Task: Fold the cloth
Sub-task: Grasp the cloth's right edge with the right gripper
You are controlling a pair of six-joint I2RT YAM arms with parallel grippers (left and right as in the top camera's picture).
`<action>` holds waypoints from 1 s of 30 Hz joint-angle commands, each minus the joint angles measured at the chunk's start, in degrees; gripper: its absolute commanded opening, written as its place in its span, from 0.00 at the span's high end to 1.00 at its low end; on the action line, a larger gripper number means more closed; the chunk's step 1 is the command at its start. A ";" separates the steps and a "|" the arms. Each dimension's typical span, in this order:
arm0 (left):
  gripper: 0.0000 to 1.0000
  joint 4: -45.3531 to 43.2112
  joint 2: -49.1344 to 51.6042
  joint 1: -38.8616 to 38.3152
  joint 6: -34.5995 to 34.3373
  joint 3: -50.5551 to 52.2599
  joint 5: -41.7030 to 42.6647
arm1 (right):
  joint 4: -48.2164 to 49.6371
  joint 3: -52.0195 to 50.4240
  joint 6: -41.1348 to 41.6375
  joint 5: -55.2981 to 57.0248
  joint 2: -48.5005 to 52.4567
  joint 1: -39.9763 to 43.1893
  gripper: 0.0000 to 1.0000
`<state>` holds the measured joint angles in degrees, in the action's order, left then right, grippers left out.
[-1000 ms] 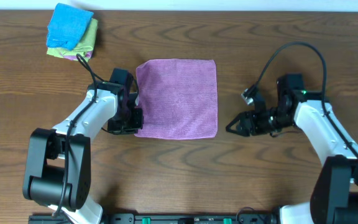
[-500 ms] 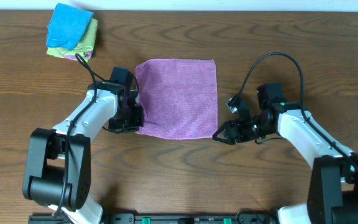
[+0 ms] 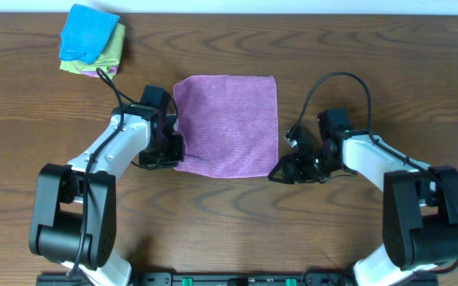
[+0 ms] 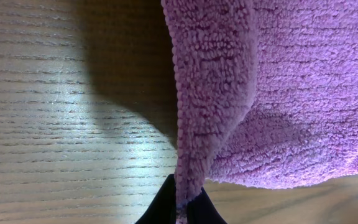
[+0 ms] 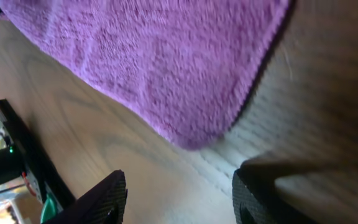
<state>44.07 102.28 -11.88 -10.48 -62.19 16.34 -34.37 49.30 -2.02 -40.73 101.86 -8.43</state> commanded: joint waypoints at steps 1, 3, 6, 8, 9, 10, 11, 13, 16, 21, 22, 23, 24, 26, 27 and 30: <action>0.94 0.02 0.68 0.24 -0.35 -0.66 0.35 | 2.34 -0.33 3.02 0.22 1.86 -1.75 0.46; 0.94 0.00 0.68 0.24 -0.48 -0.66 1.29 | 4.09 -0.35 4.04 0.28 2.91 -2.58 0.47; 0.94 0.00 0.68 0.24 -0.72 -0.66 1.51 | 5.35 -0.33 5.46 2.27 4.07 -3.52 0.49; 0.94 -0.15 0.68 0.24 -0.94 -0.66 1.51 | 5.60 -0.33 5.88 3.91 4.35 -3.67 0.58; 0.94 -0.17 0.68 0.24 -1.07 -0.66 1.51 | 5.75 -0.33 5.90 4.15 4.35 -3.67 0.63; 0.94 -0.24 0.68 0.24 -1.20 -0.66 1.51 | 6.10 -0.33 6.45 4.50 4.35 -3.65 0.72; 0.94 -0.35 0.68 0.24 -1.33 -0.66 1.51 | 6.58 -0.33 7.10 4.76 4.35 -3.65 0.80; 0.94 -0.48 0.68 0.24 -1.33 -0.66 1.51 | 7.19 -0.33 7.80 4.98 4.35 -3.65 0.97; 0.94 -0.63 0.68 0.24 -1.36 -0.66 1.51 | 7.80 -0.33 8.48 4.98 4.35 -3.65 0.99; 0.94 -0.81 0.68 0.24 -1.66 -1.18 2.29 | 6.73 0.74 9.29 4.46 4.31 -3.65 0.99; 0.94 -0.59 0.66 0.24 -1.77 -1.70 3.34 | 5.88 1.33 9.27 4.02 4.31 -3.65 0.99; 0.94 -0.33 0.55 0.24 -1.75 -2.40 4.61 | 4.79 2.12 9.25 3.82 4.22 -3.65 0.99; 0.94 -0.15 0.37 0.24 -1.75 -2.93 5.31 | 3.82 2.75 9.22 3.82 4.13 -3.65 0.99; 0.94 0.79 -0.66 0.24 -1.86 -4.46 6.21 | 0.81 4.98 8.41 3.85 3.56 -3.67 0.99; 0.94 1.46 -1.36 0.24 -1.97 -5.33 6.19 | -1.31 6.56 7.65 3.87 3.04 -3.67 0.99; 0.94 2.93 -4.15 0.24 -1.97 -7.37 6.16 | -5.57 10.14 6.14 3.91 1.51 -3.65 0.99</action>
<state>46.15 101.65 -11.88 -12.01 -66.96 21.32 -38.72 56.03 5.98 -37.12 105.10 -11.62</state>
